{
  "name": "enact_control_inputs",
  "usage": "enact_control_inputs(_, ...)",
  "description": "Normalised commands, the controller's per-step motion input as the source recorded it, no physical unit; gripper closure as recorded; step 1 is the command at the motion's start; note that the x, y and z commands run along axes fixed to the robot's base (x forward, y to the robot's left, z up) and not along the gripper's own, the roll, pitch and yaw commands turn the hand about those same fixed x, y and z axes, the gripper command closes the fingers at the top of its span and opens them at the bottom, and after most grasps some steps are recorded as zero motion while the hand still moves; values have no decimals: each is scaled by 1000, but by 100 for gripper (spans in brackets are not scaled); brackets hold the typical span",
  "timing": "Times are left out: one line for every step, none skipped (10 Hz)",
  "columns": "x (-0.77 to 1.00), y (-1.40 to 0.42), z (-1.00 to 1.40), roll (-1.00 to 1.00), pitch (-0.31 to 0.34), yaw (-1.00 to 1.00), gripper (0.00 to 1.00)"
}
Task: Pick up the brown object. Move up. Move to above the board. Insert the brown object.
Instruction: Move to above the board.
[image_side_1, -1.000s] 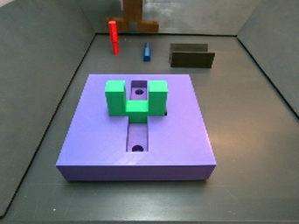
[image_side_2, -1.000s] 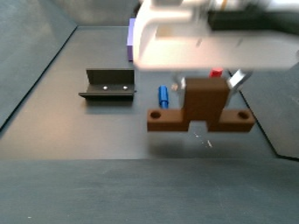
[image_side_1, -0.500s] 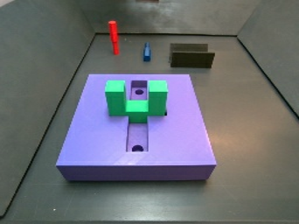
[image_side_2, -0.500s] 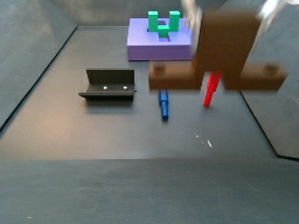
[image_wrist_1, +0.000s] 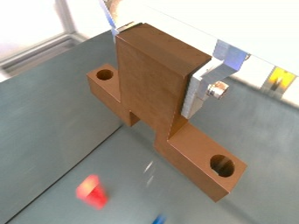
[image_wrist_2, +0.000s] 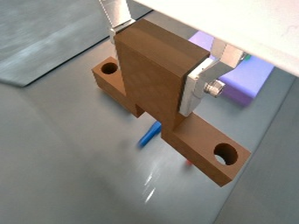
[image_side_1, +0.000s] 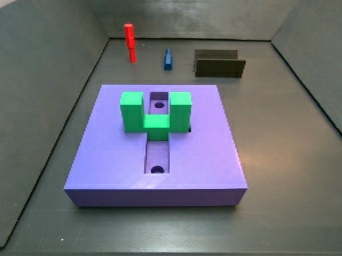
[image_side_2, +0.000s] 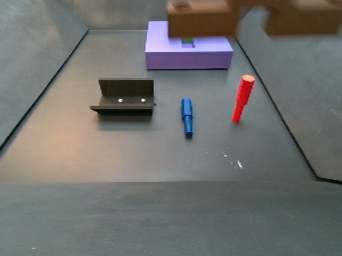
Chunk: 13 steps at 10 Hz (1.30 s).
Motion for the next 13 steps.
enact_control_inputs(145, -1400, 124, -10, 17, 62, 100)
enact_control_inputs(142, -1400, 125, -15, -14, 28, 100)
enact_control_inputs(142, -1400, 125, 11, 5, 20, 100)
enact_control_inputs(145, -1400, 129, -2, 19, 11, 100)
enact_control_inputs(144, -1400, 133, -16, 23, 12, 100)
enact_control_inputs(147, -1400, 141, 3, 34, 13, 100)
enact_control_inputs(154, -1400, 148, 3, 59, 10, 100)
enact_control_inputs(176, -1400, 150, -5, 94, 1, 100)
enact_control_inputs(202, -1400, 153, 6, 119, 7, 100)
enact_control_inputs(235, -1400, 163, 11, 150, 6, 100)
enact_control_inputs(273, -1400, 185, 13, 163, 11, 100)
enact_control_inputs(147, -560, 82, 14, 169, 5, 100)
enact_control_inputs(115, -312, 56, 14, 156, 5, 100)
